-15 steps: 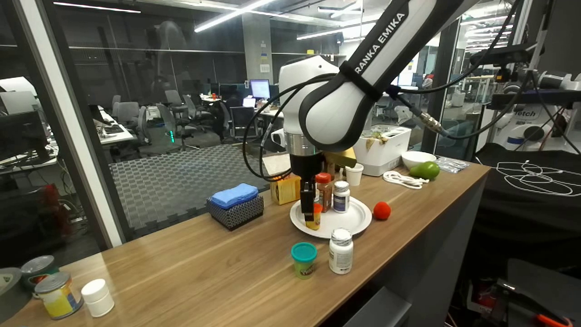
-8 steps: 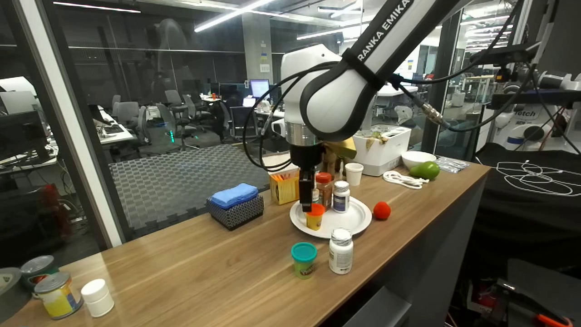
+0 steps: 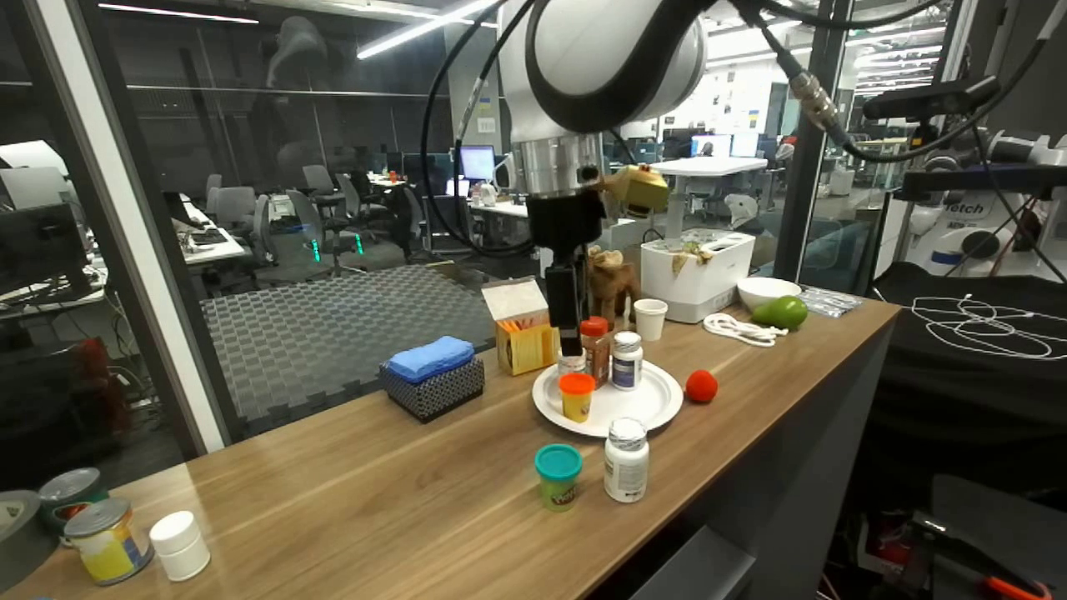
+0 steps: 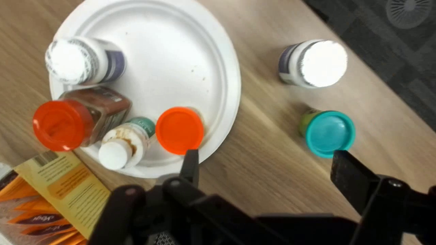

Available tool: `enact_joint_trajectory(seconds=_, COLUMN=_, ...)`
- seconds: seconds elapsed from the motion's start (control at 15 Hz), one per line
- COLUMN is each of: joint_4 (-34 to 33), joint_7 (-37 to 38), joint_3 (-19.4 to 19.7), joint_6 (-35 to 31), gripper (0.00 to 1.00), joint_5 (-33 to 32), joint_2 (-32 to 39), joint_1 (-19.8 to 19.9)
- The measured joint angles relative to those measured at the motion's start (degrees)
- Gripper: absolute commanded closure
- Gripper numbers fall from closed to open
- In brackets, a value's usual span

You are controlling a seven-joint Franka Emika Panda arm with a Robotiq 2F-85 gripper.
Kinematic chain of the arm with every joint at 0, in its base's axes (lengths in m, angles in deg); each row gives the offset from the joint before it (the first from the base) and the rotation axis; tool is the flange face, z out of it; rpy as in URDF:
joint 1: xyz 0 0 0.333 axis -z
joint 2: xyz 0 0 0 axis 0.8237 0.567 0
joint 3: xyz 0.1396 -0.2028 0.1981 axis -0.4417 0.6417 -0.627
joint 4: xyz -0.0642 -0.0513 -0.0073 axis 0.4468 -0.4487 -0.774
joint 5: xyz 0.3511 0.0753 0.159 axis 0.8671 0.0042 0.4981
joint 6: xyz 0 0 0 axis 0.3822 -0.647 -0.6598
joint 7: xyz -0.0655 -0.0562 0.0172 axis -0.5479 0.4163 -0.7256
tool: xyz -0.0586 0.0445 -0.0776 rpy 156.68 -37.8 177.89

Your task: Put the objects on the table on to the plate.

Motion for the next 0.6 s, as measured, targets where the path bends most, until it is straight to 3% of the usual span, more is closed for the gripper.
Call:
enact_joint_trajectory(seconds=0.13, joint_4=0.04, joint_7=3.48, joint_3=-0.11, joint_6=4.82, gripper=0.00, joint_5=2.25, joint_2=-1.83, joint_1=-0.61)
enact_joint_trajectory(seconds=0.27, joint_4=0.50, joint_7=7.30, joint_3=-0.13, joint_6=5.59, gripper=0.00, joint_5=4.10, joint_2=-2.35, joint_1=-1.11)
enact_joint_trajectory(seconds=0.6, joint_4=3.99, joint_7=14.95, joint_3=-0.29, joint_6=-0.73, gripper=0.00, joint_5=5.99, joint_2=-1.63, joint_1=-2.80)
